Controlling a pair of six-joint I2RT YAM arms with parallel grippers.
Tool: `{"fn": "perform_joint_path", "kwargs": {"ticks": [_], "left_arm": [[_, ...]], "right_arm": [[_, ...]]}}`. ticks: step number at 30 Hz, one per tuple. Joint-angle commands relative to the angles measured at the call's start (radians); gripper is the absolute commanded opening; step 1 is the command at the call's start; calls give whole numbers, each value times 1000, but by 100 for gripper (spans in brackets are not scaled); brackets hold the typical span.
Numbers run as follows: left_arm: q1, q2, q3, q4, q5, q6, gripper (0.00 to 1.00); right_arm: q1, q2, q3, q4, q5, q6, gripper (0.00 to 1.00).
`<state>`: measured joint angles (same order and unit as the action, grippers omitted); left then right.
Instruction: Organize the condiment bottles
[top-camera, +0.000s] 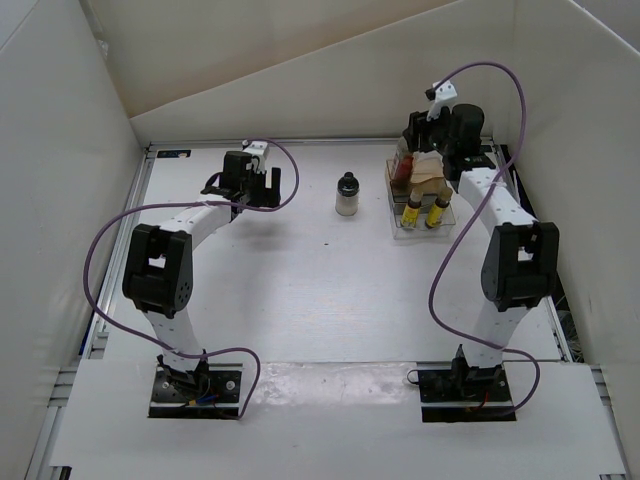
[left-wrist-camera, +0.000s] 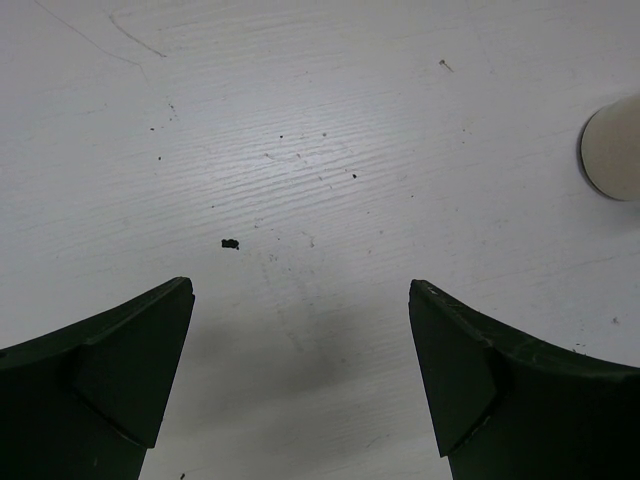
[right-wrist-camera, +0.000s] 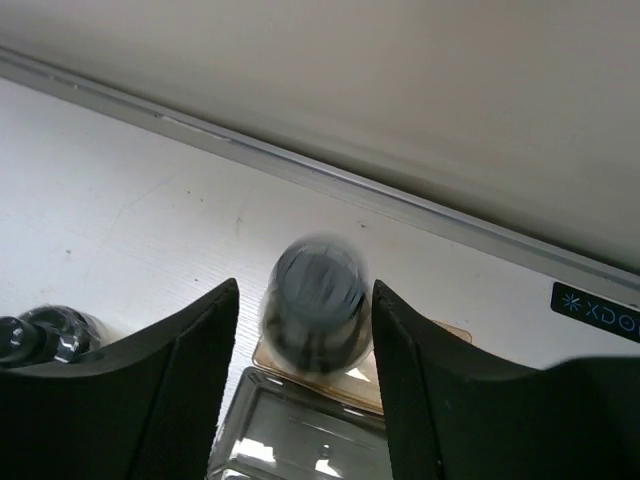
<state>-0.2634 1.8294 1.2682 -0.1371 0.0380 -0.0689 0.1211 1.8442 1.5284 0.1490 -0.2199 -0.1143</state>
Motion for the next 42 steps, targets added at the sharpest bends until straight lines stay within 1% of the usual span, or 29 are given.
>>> {"fn": "perform_joint_path", "kwargs": {"ticks": [1,2,3,4,5,7,9,12,17,22,24,25,27,29,30,31,34,36,38,40,41,42], "left_arm": [[6,-5,-3,21,16,-8,100],[6,-5,-1,21,19,-8,100],[4,-4,-3,19,20,-9,100],[4,-5,-4,18,17,-9,100],[6,-8,-3,19,22,-9,100],[6,-15,-7,17,22,-6,100],[4,-24,-13,19,20,-8,100],[6,-32,-24,21,22,-15,100],[0,-71,-49,31,25,-20,100],[-2,-120,-82,37,14,-20,100],[-2,-145,-102,39,14,-23,100],[-2,-165,-110,44,14,-22,100],[-3,-173,-124,44,7,-20,100],[-3,-189,-139,42,10,-22,100],[-2,-197,-142,44,10,-20,100],[-3,-206,-145,47,7,-22,100],[-2,-223,-165,48,3,-23,100],[-2,-231,-173,48,3,-23,100],[-3,-234,-176,47,0,-25,100],[-2,-236,-178,48,0,-20,100],[-2,-237,-176,48,0,-19,100],[-2,-234,-175,50,0,-20,100]], "right_arm": [[25,-91,-5,103,42,-41,63],[31,-92,-8,104,54,-47,66],[34,-97,-11,116,72,-54,71],[37,-99,-16,121,82,-62,74],[44,-100,-16,126,120,-64,78],[64,-105,-4,129,140,-111,81],[74,-121,19,101,154,-145,81],[77,-174,35,81,125,-137,81],[121,-241,15,55,106,-150,81],[227,-332,-53,29,70,-134,81],[273,-349,-77,-12,67,-110,81],[320,-352,-82,-46,76,-105,81],[353,-355,-92,-95,94,-91,81],[405,-338,-86,-147,132,-79,81],[414,-327,-80,-202,140,-64,81],[423,-327,-65,-221,151,-53,81],[416,-269,-11,-350,139,7,81],[414,-212,25,-408,131,22,81],[405,-157,58,-425,122,27,79],[390,-99,143,-483,111,27,79],[385,-30,204,-502,99,25,78],[371,-8,240,-572,99,22,78]]}}
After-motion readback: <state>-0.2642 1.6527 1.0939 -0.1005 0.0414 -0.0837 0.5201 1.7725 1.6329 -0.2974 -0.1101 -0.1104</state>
